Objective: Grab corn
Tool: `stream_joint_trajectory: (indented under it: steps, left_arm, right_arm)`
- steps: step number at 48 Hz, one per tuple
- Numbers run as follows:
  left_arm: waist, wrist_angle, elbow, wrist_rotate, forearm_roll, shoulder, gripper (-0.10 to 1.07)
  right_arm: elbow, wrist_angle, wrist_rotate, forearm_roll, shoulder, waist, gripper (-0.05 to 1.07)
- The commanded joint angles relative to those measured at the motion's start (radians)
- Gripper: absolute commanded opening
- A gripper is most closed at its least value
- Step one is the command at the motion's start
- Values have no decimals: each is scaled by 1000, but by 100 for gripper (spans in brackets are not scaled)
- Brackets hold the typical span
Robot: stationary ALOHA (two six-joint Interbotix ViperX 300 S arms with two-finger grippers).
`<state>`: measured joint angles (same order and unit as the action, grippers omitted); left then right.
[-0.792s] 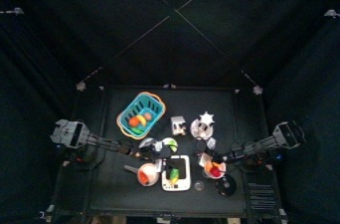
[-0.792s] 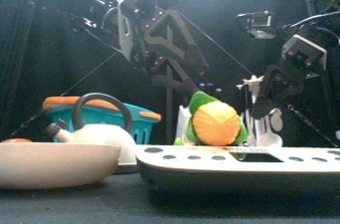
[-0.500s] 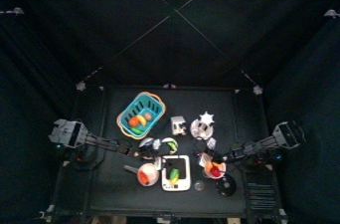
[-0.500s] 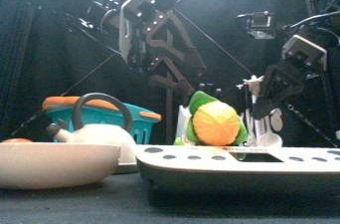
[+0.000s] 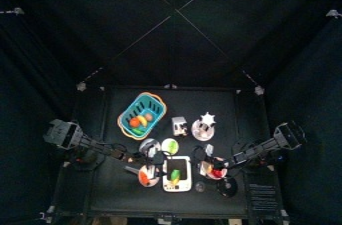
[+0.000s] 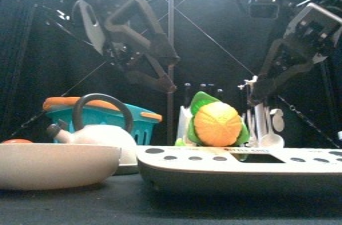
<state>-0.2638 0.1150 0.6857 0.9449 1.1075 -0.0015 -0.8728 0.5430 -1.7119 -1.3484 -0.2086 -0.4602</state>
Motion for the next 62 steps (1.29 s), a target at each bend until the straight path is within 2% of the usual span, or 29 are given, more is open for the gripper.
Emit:
stream_joint_trajectory:
  steps: [1, 10, 23, 30, 33, 41, 55, 62]
  left_arm:
    - [-8, -6, -6, 0, 3, -11, 102]
    - [-21, -11, 0, -2, 29, -6, 102]
    - [-21, -8, 35, 0, 34, -21, 101]
    - [-20, 3, 52, 0, 34, -40, 101]
    - [-17, 6, 58, -2, 34, -46, 101]
    - [-12, 18, 98, -5, 48, -87, 101]
    - [-17, 92, 183, -28, 86, -189, 101]
    - [-21, 109, 212, -44, 91, -224, 101]
  right_arm:
    - [46, -9, -2, -14, 20, -15, 92]
    - [100, -18, 2, -25, 94, -41, 92]
    - [178, -26, 40, -100, 169, -98, 92]
    - [218, -29, 120, -44, 173, -107, 92]
    - [236, -35, 167, -8, 173, -103, 92]
    - [287, -71, 411, 123, 164, -84, 92]
    - [368, -81, 951, 535, 199, 12, 92]
    - [402, -81, 1163, 704, 229, 41, 92]
